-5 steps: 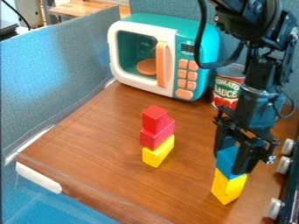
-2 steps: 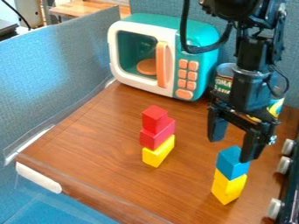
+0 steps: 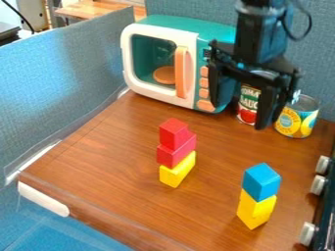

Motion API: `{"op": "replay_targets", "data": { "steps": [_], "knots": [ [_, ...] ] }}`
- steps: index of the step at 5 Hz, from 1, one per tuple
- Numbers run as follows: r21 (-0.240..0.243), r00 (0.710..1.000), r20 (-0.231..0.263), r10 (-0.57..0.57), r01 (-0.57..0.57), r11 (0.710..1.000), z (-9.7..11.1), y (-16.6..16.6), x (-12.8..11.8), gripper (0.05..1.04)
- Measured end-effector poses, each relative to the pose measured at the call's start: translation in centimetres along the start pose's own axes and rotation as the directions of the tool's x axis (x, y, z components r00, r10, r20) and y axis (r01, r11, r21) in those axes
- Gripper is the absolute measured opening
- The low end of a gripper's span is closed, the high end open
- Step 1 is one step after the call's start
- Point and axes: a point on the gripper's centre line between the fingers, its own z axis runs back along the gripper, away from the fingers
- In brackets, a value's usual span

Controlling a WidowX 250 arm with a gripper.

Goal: Move the blue cube on top of yellow cube

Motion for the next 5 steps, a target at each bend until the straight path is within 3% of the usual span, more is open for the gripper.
{"op": "replay_targets", "data": {
  "steps": [1, 2, 5],
  "knots": [
    [0.020, 0.995, -0.024, 0.097, -0.097, 0.995, -0.6, 2.3, -0.4, 1.001],
    [-0.024, 0.990, -0.115, 0.082, -0.085, 0.996, -3.5, 2.6, -0.4, 1.001],
    [-0.048, 0.987, -0.149, 0.058, -0.066, 0.997, -7.2, 4.2, 1.2, 1.001]
  ]
}}
